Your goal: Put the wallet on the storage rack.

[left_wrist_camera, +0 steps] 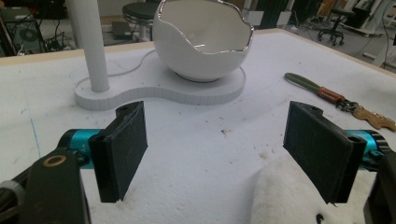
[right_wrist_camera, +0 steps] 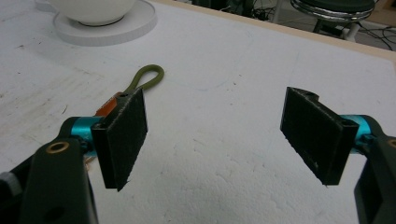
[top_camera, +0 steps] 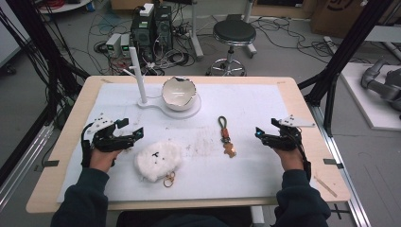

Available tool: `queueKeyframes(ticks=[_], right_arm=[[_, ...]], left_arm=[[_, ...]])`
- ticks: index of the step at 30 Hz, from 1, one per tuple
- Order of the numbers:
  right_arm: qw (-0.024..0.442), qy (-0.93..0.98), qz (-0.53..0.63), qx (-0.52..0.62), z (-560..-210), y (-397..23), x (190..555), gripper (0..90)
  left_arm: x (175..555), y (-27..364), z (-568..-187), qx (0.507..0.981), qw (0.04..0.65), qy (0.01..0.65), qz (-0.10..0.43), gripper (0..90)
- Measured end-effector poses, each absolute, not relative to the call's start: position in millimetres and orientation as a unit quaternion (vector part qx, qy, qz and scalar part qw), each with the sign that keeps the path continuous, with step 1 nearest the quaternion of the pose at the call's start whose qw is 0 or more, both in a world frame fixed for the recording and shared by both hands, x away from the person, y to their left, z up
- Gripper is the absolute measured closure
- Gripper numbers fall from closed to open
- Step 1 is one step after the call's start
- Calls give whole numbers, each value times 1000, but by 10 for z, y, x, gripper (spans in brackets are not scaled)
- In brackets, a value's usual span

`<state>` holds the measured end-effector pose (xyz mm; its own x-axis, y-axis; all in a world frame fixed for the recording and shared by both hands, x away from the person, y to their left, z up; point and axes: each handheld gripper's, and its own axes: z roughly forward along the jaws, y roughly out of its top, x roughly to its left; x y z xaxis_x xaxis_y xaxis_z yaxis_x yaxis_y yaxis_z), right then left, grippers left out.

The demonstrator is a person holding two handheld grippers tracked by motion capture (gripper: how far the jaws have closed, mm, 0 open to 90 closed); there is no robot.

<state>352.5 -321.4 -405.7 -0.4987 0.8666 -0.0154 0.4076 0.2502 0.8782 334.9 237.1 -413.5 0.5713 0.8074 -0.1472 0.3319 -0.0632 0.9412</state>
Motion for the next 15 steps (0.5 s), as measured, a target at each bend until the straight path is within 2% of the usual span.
queueKeyframes(ticks=[7, 15], right_arm=[[255, 745, 442, 429, -4073, -3243, 3518, 231], [259, 748, 437, 428, -4064, -3231, 3498, 232]], left_arm=[[3327, 2318, -4164, 711, 538, 404, 206, 218], [3346, 2259, -4237, 744, 510, 401, 161, 230]])
